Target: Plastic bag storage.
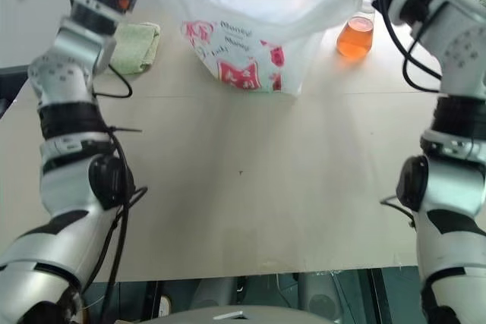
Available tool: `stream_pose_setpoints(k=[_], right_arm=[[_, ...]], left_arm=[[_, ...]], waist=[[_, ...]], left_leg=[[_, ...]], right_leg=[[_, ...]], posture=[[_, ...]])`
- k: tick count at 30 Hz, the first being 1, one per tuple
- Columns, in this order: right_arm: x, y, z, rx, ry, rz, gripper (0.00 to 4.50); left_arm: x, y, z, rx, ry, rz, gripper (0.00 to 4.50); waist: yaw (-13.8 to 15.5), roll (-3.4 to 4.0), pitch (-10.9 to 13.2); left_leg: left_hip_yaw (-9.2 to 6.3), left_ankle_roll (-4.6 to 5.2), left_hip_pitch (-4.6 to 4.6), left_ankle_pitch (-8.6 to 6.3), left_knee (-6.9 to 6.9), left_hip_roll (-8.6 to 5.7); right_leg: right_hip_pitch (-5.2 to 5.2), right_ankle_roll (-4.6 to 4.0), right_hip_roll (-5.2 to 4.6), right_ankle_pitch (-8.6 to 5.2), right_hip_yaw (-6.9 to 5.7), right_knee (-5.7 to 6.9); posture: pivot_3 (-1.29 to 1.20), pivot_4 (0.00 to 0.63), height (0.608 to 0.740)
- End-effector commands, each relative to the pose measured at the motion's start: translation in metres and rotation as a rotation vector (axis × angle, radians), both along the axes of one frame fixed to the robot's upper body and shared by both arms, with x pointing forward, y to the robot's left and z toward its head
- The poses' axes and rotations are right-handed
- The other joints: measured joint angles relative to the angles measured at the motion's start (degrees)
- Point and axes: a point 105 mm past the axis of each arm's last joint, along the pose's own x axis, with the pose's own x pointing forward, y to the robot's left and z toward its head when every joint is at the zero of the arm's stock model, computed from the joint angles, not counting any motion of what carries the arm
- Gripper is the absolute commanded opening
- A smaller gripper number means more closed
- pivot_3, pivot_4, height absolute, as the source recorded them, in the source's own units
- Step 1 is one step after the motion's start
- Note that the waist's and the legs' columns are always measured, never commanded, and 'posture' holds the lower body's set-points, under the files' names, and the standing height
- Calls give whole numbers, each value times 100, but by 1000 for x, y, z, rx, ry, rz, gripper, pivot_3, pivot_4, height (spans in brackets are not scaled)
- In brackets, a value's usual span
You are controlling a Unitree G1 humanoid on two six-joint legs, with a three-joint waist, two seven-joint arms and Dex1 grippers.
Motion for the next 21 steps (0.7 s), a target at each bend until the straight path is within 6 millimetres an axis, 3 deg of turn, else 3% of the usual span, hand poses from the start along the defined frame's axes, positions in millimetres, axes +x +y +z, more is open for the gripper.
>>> stream_pose_setpoints(k=[1, 6, 8, 11, 13, 17, 18, 19, 21], right_arm=[[-28, -12, 11, 4, -70, -28, 0], [-62, -7, -24, -51, -7, 32, 0], [-79, 7, -69, -174, 88, 96, 0], [-93, 23, -125, -294, 198, 125, 0], [-94, 29, -156, -361, 231, 92, 0], [-91, 34, -193, -472, 216, 44, 0], [-97, 38, -197, -471, 197, 80, 426], [-103, 39, -199, -481, 174, 106, 556], [-114, 36, -200, -507, 142, 132, 1255]], left_arm=[[-26, 2, -14, 55, 9, 2, 36], [-48, 5, -82, 182, 177, 66, 36], [-55, 4, -118, 282, 263, 107, 36], [-62, 0, -154, 404, 323, 163, 36], [-65, -2, -168, 471, 336, 202, 36], [-75, -2, -180, 544, 323, 232, 36], [-82, 1, -178, 546, 309, 210, 0], [-89, 3, -177, 545, 294, 192, 263], [-100, 7, -177, 570, 286, 168, 845]], waist=[[-10, 0, 0], [24, -1, -1], [54, -3, -11], [84, -5, -18], [88, -6, -19], [72, -7, -19], [68, -8, -20], [62, -11, -22], [50, -8, -22]], left_leg=[[1, 0, 0, 0, 2, 1], [1, 13, 18, -7, 33, 1], [2, 27, 34, -16, 43, 1], [-3, 30, 72, -17, 48, 1], [1, 31, 68, -17, 63, 1], [19, 32, 141, -16, 73, 5], [20, 32, 154, -16, 73, 9], [20, 32, 160, -16, 73, 10], [18, 31, 167, -17, 69, 22]], right_leg=[[-1, 0, 0, 0, 2, 3], [12, 0, 2, -1, 6, 18], [29, 0, 2, -1, 8, 23], [72, 1, 5, -2, 3, 18], [70, 2, 7, -2, 7, 19], [131, 8, 14, -21, 26, 21], [140, 8, 17, -21, 27, 20], [145, 8, 17, -21, 27, 20], [153, 5, 28, -24, 26, 16]], posture=[[0, 150, 740], [0, 150, 740], [0, 150, 740], [0, 150, 740], [0, 150, 740], [0, 150, 740], [0, 150, 740], [0, 150, 740], [0, 150, 740]])
